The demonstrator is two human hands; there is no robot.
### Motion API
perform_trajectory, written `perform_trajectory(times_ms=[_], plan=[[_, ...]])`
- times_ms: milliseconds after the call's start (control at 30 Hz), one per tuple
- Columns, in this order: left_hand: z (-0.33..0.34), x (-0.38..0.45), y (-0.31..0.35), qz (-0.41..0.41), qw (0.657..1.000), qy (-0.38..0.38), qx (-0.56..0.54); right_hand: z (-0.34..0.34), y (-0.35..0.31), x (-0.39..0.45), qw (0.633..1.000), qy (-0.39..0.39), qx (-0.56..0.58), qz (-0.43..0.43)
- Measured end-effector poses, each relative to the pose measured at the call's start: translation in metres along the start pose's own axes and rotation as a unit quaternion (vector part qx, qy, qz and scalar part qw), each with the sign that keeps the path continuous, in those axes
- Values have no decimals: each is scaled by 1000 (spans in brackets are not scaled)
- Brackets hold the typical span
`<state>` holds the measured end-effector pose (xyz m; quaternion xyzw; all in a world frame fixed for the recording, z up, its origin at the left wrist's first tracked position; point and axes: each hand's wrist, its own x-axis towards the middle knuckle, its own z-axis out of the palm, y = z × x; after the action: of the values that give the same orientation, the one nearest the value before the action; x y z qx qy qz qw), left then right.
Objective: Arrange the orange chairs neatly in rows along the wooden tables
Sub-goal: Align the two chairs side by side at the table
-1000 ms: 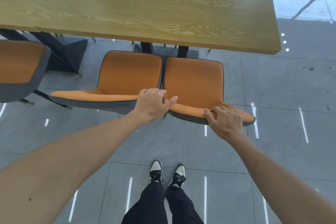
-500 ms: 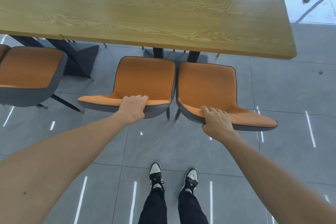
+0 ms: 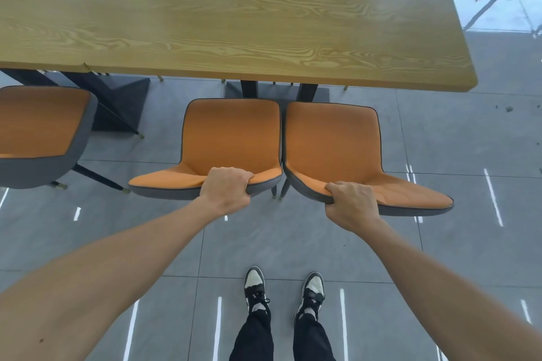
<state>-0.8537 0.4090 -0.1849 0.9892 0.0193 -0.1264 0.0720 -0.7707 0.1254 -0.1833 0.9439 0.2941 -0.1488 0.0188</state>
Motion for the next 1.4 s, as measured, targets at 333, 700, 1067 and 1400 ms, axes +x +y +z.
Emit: perform_trajectory(times_ms=[333,700,1067,1400], plan=[[8,0,-9,57,998,30,-19,10,2,-3,1000,28,-3,6],[9,-3,-12,77,995,52,-36,13,2,-4,998,57,29,9],[-34,-16,-16,-17,984,-133,-120,-42,-34,12,992,-74,104,-23],[-101,-132,-181,-160,979,10,-127,-143,-277,82,982,18,90,-168]])
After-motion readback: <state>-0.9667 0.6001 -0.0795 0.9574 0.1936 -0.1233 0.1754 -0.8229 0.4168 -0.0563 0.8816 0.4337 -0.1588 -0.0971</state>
